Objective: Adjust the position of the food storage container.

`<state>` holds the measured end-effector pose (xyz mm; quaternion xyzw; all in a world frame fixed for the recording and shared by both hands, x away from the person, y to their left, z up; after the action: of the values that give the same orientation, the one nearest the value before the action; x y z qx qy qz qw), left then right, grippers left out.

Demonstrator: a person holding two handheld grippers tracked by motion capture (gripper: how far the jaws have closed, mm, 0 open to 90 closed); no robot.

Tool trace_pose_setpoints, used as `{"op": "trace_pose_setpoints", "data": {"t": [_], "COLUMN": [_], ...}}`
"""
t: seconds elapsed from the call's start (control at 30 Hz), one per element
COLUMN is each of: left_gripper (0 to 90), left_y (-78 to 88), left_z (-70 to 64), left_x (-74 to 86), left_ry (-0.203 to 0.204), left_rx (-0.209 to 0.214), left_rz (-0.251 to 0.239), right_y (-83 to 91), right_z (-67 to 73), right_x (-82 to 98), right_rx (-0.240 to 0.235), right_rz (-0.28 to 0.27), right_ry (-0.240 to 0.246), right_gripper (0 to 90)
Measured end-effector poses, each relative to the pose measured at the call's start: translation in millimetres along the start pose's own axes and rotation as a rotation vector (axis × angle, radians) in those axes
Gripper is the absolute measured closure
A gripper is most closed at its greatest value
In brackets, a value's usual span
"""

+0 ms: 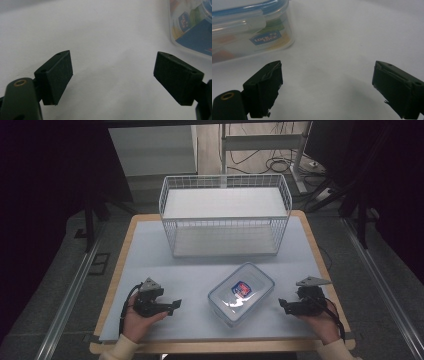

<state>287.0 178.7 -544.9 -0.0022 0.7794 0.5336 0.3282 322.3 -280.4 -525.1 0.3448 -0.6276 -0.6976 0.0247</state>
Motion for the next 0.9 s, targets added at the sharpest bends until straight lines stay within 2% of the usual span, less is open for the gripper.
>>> {"op": "trace_pose_setpoints", "data": {"t": [0.33, 0.63, 0.9], "left_gripper": [15.2, 17.2, 17.2], "left_y": [0.3, 5.6, 0.9], "left_z": [-1.3, -10.4, -6.4], "left_x": [-0.3, -3.1, -3.1], "left_ry": [-0.012, -0.025, -0.021], "left_rx": [-0.008, 0.018, 0.012], "left_rz": [0.004, -0.011, 0.012], "right_y": [-0.1, 2.8, 1.1], "right_z": [-7.1, -3.1, -4.5], "right_x": [3.5, 2.5, 1.7], "right_rx": [-0.025, -0.017, -0.031], "right_rz": [0.0, -0.011, -0.01], "right_ry": [-0.002, 0.016, 0.024], "right_gripper": [11.7, 11.7, 13.6]}}
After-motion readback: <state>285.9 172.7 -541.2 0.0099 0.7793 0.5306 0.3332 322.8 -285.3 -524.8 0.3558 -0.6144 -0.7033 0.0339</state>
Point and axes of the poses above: each handheld gripper's, and its own axes: y roughly backward along the jaws, x roughly out of its underside, z roughly to its left, the point moved 3 cm from there along -y, roughly forward along the jaws, and after that the axes turned 15 degrees about z, right-handed, at the moved point
